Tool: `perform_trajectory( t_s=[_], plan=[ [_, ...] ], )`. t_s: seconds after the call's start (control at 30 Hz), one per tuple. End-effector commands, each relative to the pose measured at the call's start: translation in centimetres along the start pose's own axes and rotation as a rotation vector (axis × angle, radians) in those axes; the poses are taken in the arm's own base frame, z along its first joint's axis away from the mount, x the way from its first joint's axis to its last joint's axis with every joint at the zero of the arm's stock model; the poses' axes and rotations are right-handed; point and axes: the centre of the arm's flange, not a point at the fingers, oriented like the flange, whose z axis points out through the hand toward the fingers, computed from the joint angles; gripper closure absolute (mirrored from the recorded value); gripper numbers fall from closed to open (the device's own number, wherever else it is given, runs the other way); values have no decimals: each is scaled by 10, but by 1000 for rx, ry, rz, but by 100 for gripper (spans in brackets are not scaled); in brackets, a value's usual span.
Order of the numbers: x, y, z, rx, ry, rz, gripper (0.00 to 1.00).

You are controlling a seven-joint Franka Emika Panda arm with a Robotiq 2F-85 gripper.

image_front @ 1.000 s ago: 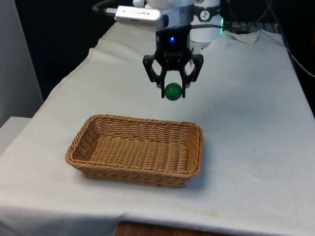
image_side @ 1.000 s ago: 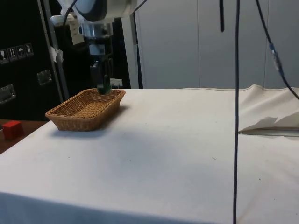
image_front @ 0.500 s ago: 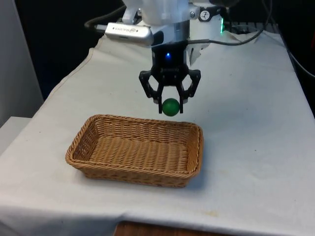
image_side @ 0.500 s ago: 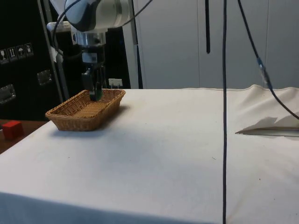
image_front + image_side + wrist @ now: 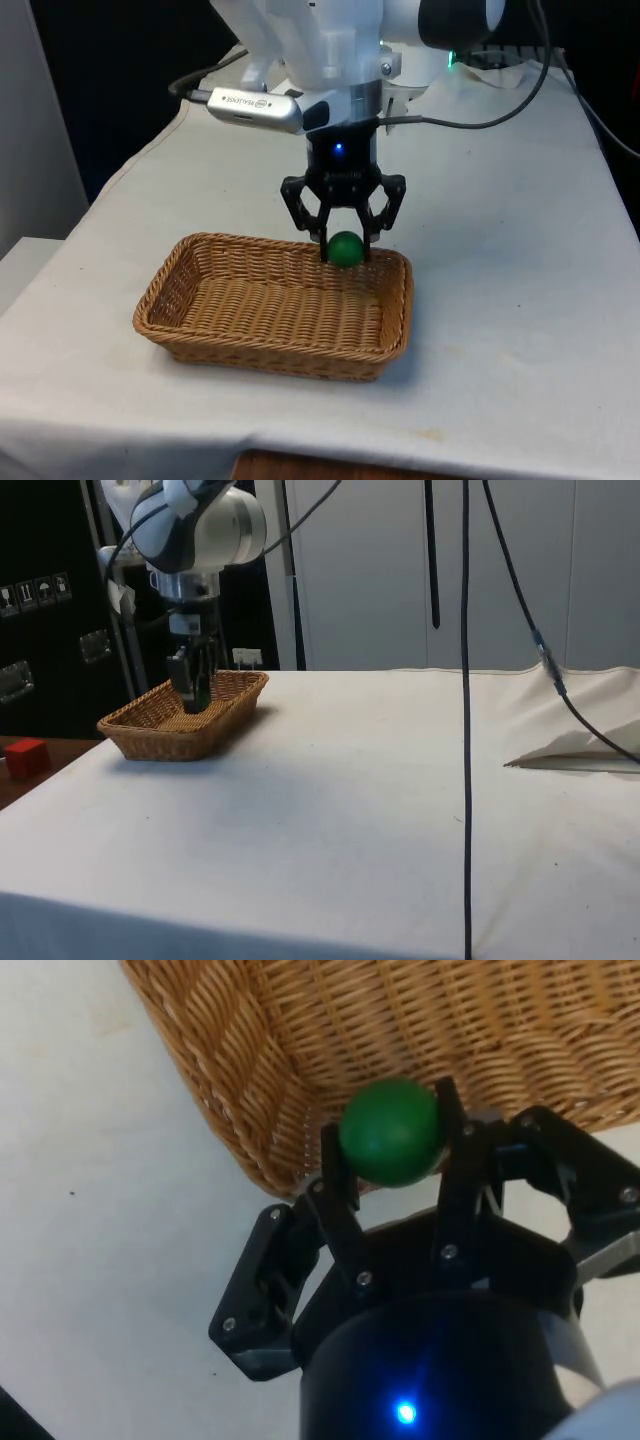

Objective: Pick up the ball and place it into the basket.

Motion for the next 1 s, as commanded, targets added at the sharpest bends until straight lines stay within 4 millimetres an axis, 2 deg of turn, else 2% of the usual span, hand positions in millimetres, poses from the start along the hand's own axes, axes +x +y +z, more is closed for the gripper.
perform_trajectory(
  t_s=[0.0,0.13,0.17,0.2,0.27,0.3,0.33,0.37,0.57,0.7,0.73,0.97],
  plan=[
    [1,0,-1,6,2,0,94],
    [0,0,0,0,0,0,61],
    [1,0,0,5,1,0,61],
    [1,0,0,5,1,0,49],
    [1,1,0,4,1,2,31],
    [0,1,0,4,0,2,14],
    [1,0,0,5,0,1,5],
    [1,0,0,5,0,1,0],
    [1,0,0,5,0,1,0],
    [0,-2,-11,-2,3,1,0],
    [2,-2,-7,1,5,-1,0],
    [-7,-7,-33,6,0,4,0]
  ],
)
